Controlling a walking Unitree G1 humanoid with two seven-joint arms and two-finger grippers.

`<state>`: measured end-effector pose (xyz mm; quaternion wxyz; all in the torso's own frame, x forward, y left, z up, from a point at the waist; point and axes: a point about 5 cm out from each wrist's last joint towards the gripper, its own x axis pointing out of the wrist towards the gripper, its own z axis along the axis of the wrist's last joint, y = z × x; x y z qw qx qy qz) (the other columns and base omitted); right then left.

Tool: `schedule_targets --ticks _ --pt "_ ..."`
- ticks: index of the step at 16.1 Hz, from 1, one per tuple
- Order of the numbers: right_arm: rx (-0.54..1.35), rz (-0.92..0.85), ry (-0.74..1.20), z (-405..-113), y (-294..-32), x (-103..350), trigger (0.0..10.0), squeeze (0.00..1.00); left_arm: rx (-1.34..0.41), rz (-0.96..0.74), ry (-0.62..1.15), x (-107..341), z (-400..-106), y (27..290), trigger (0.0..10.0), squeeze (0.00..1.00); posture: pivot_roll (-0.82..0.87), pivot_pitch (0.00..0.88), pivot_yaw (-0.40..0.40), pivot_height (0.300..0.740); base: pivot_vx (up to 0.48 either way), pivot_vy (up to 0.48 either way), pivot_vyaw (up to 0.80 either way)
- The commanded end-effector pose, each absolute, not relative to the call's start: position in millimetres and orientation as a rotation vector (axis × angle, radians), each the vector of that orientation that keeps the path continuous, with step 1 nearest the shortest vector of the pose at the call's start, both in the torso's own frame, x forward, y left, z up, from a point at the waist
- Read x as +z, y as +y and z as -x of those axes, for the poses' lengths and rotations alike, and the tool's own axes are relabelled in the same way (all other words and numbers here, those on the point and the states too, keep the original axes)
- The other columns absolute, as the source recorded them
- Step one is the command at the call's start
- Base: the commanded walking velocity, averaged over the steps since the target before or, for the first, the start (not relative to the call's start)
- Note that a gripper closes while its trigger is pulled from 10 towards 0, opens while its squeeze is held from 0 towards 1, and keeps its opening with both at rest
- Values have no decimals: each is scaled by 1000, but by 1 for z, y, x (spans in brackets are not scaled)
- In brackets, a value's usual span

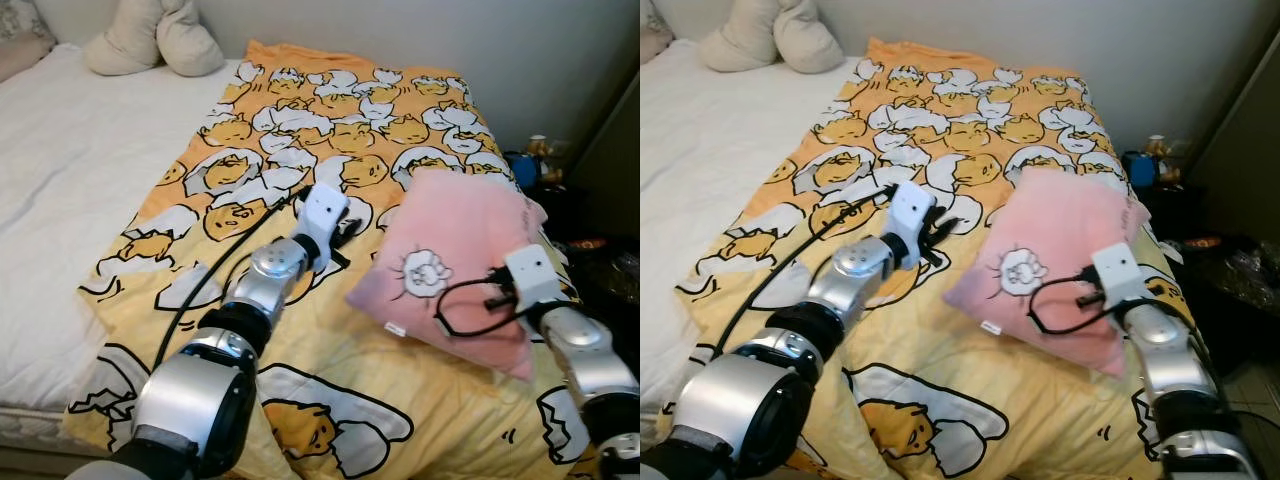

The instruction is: Clean up the room

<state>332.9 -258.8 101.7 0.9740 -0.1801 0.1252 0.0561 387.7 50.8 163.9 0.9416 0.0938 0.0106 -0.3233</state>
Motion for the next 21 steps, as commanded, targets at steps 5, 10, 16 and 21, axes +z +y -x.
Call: schedule_targets --ticks 5,10,16,21 --pt "-62 14 121 -322 -225 87 10000 820 -622 -126 -25 175 -391 50 10000 1000 -78 57 8 740 0 0 0" --pt "-230 -95 -27 -294 -223 89 10000 1000 -553 -120 -31 153 -383 69 10000 0 -62 42 1 740 0 0 0" --pt "-286 95 -110 -267 -205 94 10000 1000 -405 -83 -70 132 -370 105 10000 0 -90 22 10 740 0 0 0" --pt "-283 80 8 -262 -188 76 10000 1000 -430 -132 -119 144 -372 103 10000 0 -92 42 18 740 0 0 -240"
